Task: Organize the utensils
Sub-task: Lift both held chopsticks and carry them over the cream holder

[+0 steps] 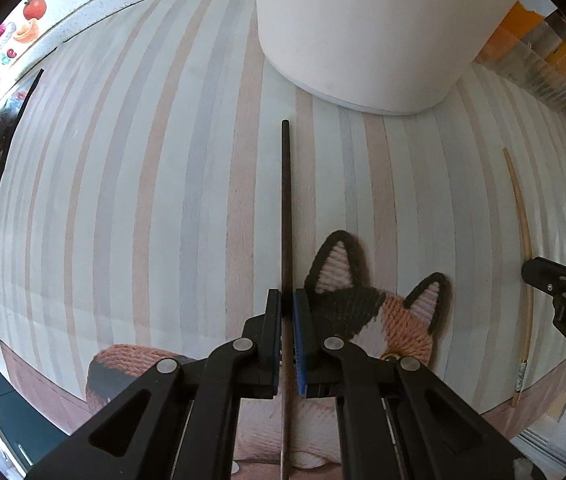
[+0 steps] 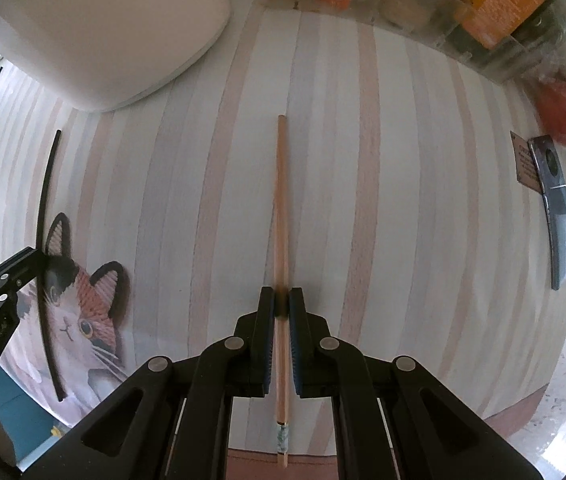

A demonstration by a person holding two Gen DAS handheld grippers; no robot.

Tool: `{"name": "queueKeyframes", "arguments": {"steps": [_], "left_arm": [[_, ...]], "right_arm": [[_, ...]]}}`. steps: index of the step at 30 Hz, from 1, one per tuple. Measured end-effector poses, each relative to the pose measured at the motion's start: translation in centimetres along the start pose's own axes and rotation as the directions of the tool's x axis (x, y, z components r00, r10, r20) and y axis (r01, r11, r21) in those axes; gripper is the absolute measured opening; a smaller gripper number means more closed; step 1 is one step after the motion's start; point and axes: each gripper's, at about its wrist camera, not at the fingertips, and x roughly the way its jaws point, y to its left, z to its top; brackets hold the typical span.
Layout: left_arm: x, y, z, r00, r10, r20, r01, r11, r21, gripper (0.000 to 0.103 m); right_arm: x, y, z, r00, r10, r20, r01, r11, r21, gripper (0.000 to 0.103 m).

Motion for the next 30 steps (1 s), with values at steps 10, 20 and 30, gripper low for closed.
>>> {"name": "queueKeyframes", "arguments": {"steps": [10, 20, 30], "left_arm": [[0.0, -0.1, 0.3, 1.000, -0.004, -0.004, 0.004, 1.000, 0.003, 0.003], [-0.1, 0.0, 0.1, 1.000, -0.021, -0.002, 0.021, 1.000, 0.000, 0.003], [-4.7, 1.0, -1.1, 0.993, -0.091, 0.075, 0.092, 0.996, -0.005, 0.003]], "right_arm": [[0.5, 0.0, 1.2, 1.000, -0.002, -0.017, 0.002, 1.000, 0.009, 0.008], [0.7, 0.9, 0.7, 0.999, -0.029, 0.031, 0.028, 0.999, 0.026, 0.007], [-2.0, 0.3, -1.6, 0.982, 0.136, 0.130, -0.147, 0.986, 0.074, 0.007]]}}
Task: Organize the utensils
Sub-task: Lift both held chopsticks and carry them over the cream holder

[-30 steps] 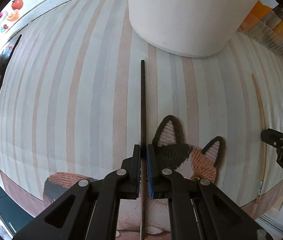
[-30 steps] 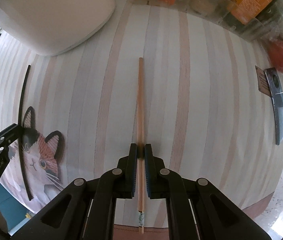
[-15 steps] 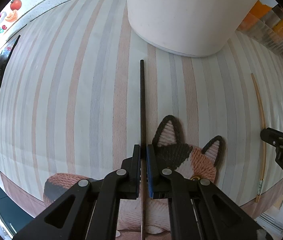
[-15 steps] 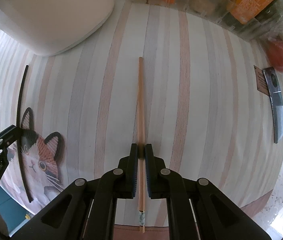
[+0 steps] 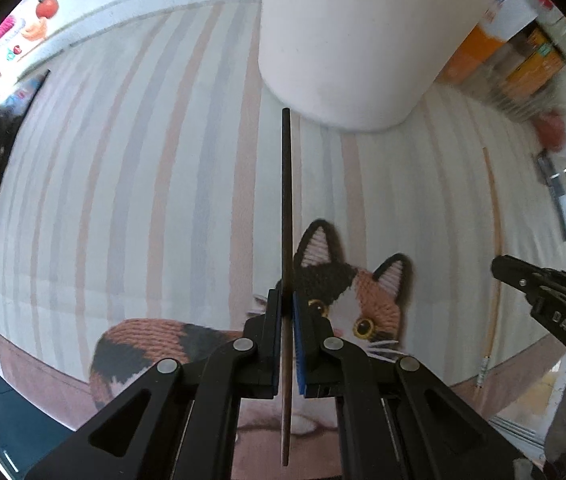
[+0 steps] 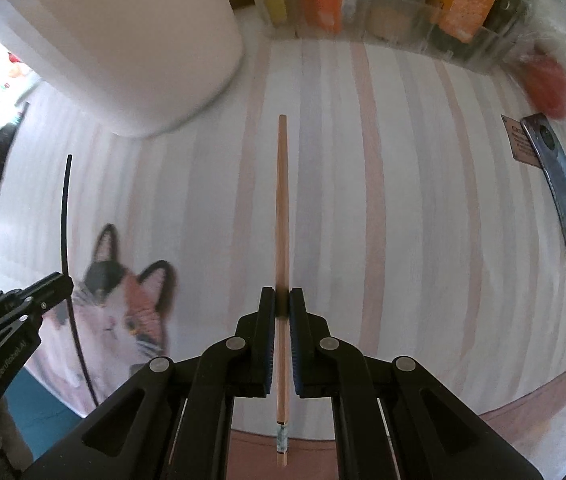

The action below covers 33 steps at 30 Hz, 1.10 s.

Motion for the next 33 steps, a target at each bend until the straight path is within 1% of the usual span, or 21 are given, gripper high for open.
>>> {"name": "queueKeyframes", "arguments": {"steps": [4, 9, 13, 16, 19, 20, 22, 23, 24, 26, 30, 31, 33], "left_arm": [[-3.2, 0.3, 0.3, 0.997, -0.023, 0.070, 0.024, 1.000, -0.008, 0.003], [-7.1, 1.2, 0.8, 0.986, -0.044, 0.158, 0.048, 0.998, -0.027, 0.003], [-10.5, 1.8, 1.4, 0.972, -0.055, 0.229, 0.066, 0.997, -0.041, 0.003], [-12.9, 2.1, 1.6, 0.956, -0.071, 0.284, 0.089, 0.995, -0.052, 0.003], [-15.8, 1.9, 2.5, 0.936, -0.086, 0.341, 0.108, 0.993, -0.047, 0.003], [-16.9, 1.8, 3.0, 0.926, -0.091, 0.365, 0.114, 0.993, -0.042, 0.003], [-18.5, 1.7, 3.6, 0.913, -0.098, 0.397, 0.119, 0.992, -0.031, 0.003], [-19.3, 1.6, 4.0, 0.904, -0.102, 0.415, 0.124, 0.992, -0.028, 0.003], [-20.1, 1.5, 4.6, 0.896, -0.106, 0.432, 0.128, 0.992, -0.021, 0.003], [-21.5, 1.2, 5.8, 0.879, -0.108, 0.465, 0.129, 0.992, -0.014, 0.003], [-24.1, 1.1, 8.5, 0.835, -0.116, 0.538, 0.136, 0.991, 0.002, 0.003], [-24.8, 1.1, 9.2, 0.822, -0.117, 0.558, 0.137, 0.991, 0.007, 0.003], [-26.0, 1.1, 10.9, 0.796, -0.116, 0.593, 0.131, 0.991, 0.019, 0.003]], "right_arm": [[-1.6, 0.1, -0.5, 0.998, 0.042, 0.048, -0.042, 0.999, 0.000, 0.007], [-4.3, -0.4, -0.6, 0.989, 0.088, 0.119, -0.087, 0.996, -0.008, 0.007], [-7.4, -0.5, 0.4, 0.974, 0.116, 0.192, -0.116, 0.993, -0.010, 0.007], [-9.6, -0.6, 1.2, 0.959, 0.142, 0.245, -0.143, 0.990, -0.010, 0.007], [-12.2, -0.2, 2.4, 0.937, 0.166, 0.307, -0.170, 0.985, -0.016, 0.007], [-13.1, 0.0, 2.8, 0.928, 0.174, 0.329, -0.178, 0.984, -0.019, 0.007], [-15.4, 0.5, 3.9, 0.905, 0.195, 0.378, -0.197, 0.980, -0.034, 0.007], [-16.1, 0.7, 4.3, 0.897, 0.200, 0.394, -0.201, 0.979, -0.038, 0.007], [-17.4, 1.1, 5.0, 0.882, 0.209, 0.423, -0.208, 0.977, -0.049, 0.007], [-19.1, 1.6, 6.0, 0.862, 0.216, 0.458, -0.211, 0.975, -0.062, 0.007], [-21.8, 2.7, 8.6, 0.818, 0.220, 0.532, -0.211, 0.974, -0.078, 0.007], [-22.5, 3.0, 9.4, 0.803, 0.216, 0.556, -0.208, 0.975, -0.079, 0.007], [-23.7, 3.7, 10.4, 0.783, 0.208, 0.587, -0.202, 0.976, -0.077, 0.007]]}}
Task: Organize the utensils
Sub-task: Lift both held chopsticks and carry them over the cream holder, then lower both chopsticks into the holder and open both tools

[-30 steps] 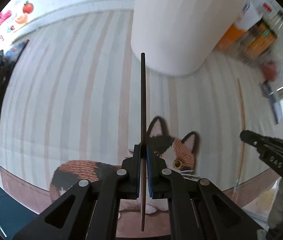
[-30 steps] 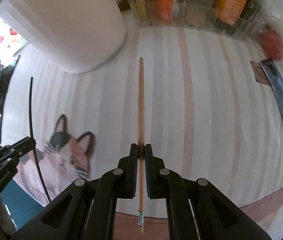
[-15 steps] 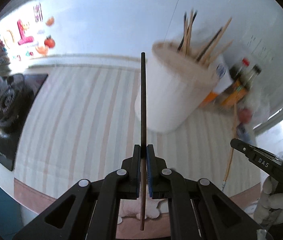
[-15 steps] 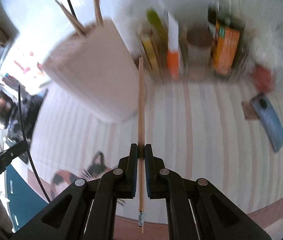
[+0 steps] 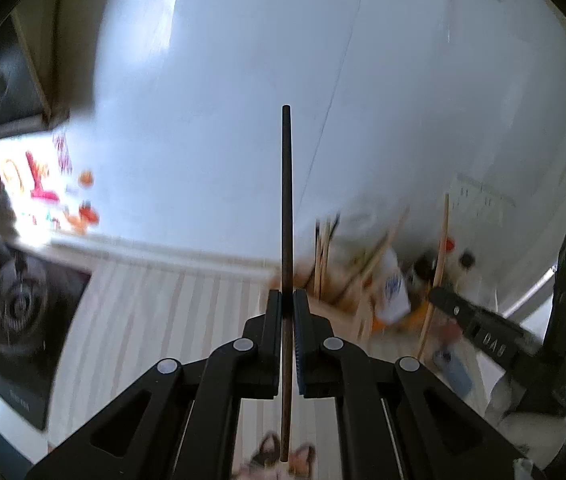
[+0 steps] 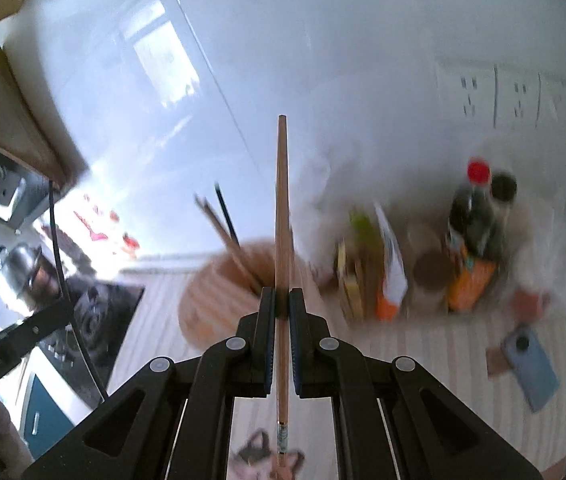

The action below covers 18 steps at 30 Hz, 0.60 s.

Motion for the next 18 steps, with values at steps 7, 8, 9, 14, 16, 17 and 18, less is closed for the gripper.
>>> {"name": "queueKeyframes", "arguments": {"steps": [7, 8, 9, 14, 16, 17, 18], "left_arm": [[2.9, -0.2, 5.8, 0.997, -0.002, 0.082, -0.001, 0.999, 0.040, 0.003], [3.6, -0.3, 6.3, 0.996, 0.003, 0.092, -0.007, 0.999, 0.043, 0.003], [4.1, -0.4, 6.7, 0.995, 0.003, 0.099, -0.008, 0.999, 0.045, 0.003], [7.7, -0.4, 8.1, 0.995, -0.031, 0.097, 0.029, 0.999, 0.022, 0.003], [8.8, -0.3, 8.2, 0.994, -0.033, 0.105, 0.032, 0.999, 0.011, 0.003], [9.4, -0.1, 8.1, 0.994, -0.037, 0.106, 0.037, 0.999, 0.002, 0.003], [9.8, 0.1, 8.2, 0.994, -0.039, 0.105, 0.040, 0.999, -0.005, 0.003]], "right_arm": [[1.2, 1.0, 4.0, 0.992, -0.033, 0.125, 0.030, 0.999, 0.021, 0.007], [1.5, 1.1, 4.4, 0.988, -0.043, 0.148, 0.039, 0.999, 0.032, 0.007], [1.6, 1.1, 4.7, 0.985, -0.048, 0.164, 0.042, 0.998, 0.039, 0.007], [2.7, 1.1, 5.3, 0.964, -0.092, 0.248, 0.073, 0.994, 0.085, 0.007], [3.3, 1.2, 5.2, 0.954, -0.102, 0.282, 0.077, 0.992, 0.101, 0.007], [3.5, 1.2, 5.1, 0.948, -0.108, 0.300, 0.078, 0.991, 0.109, 0.007], [3.8, 1.2, 5.1, 0.943, -0.110, 0.314, 0.077, 0.990, 0.114, 0.007]]}}
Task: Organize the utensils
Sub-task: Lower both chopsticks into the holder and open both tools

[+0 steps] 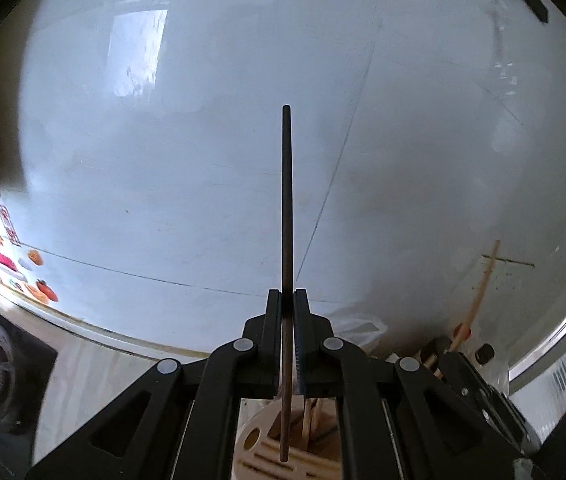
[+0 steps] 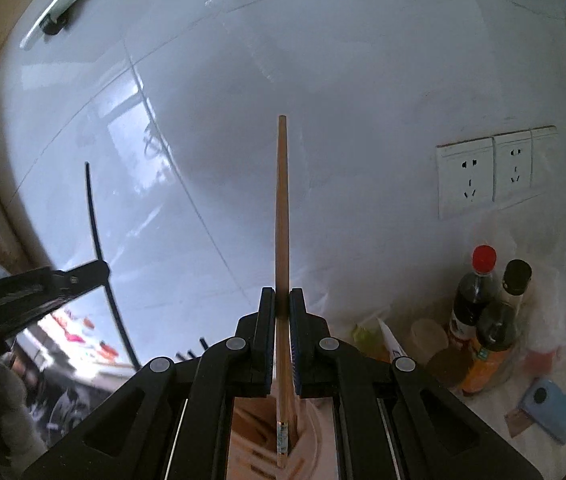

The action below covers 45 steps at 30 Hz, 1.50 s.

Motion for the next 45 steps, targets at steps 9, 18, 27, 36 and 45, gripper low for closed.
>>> {"name": "queueKeyframes", "arguments": {"steps": [9, 18, 27, 36, 45], "left_arm": [[3.9, 1.9, -1.8, 1.000, 0.000, -0.009, 0.000, 0.999, -0.045, 0.003], [5.7, 2.5, -3.1, 0.999, -0.008, -0.042, 0.006, 0.999, -0.044, 0.003], [6.2, 2.6, -3.8, 0.998, -0.004, -0.071, 0.002, 1.000, -0.028, 0.003], [6.8, 1.9, -4.4, 0.994, -0.011, -0.112, 0.015, 0.999, 0.037, 0.004], [2.2, 1.3, -4.6, 0.990, -0.013, -0.141, 0.027, 0.995, 0.096, 0.073]], "right_arm": [[1.8, 0.1, -2.1, 0.997, -0.020, 0.079, 0.021, 1.000, -0.010, 0.007], [2.1, 0.1, -4.4, 0.995, -0.042, 0.093, 0.043, 0.999, -0.005, 0.007], [2.1, -0.1, -5.0, 0.996, -0.056, 0.068, 0.057, 0.998, 0.000, 0.007], [2.3, -0.2, -5.1, 0.997, -0.058, 0.047, 0.058, 0.998, -0.007, 0.007], [1.2, -0.7, -5.1, 0.998, 0.017, -0.065, -0.018, 1.000, -0.013, 0.036]]}}
